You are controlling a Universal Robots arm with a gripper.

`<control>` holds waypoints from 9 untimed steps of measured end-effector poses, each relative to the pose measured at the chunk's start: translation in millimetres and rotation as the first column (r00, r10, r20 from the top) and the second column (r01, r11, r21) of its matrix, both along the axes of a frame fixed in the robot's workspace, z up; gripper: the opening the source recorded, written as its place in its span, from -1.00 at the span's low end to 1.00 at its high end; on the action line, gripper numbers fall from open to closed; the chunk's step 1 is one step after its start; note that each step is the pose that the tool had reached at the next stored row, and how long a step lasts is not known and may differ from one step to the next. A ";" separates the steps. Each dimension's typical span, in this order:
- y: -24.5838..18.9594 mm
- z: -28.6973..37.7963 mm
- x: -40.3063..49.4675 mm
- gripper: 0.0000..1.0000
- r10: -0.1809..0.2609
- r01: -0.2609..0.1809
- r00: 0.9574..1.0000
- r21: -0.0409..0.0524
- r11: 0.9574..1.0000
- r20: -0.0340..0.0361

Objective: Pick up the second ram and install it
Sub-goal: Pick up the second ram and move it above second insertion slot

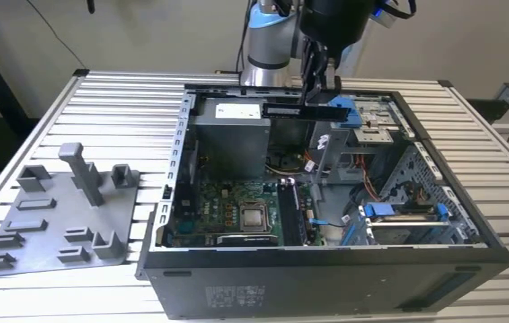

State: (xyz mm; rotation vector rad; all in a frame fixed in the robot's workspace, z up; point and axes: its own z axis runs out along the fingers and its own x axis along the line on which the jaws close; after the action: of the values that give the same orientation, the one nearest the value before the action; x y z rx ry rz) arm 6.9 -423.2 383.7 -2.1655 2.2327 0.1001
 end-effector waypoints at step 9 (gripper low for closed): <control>-9.6 -0.6 0.4 -0.72 0.000 0.000 1.000 0.000 1.000 0.000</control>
State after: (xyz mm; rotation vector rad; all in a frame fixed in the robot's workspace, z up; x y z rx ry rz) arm 7.3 -432.7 383.2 -2.1656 2.2326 0.1000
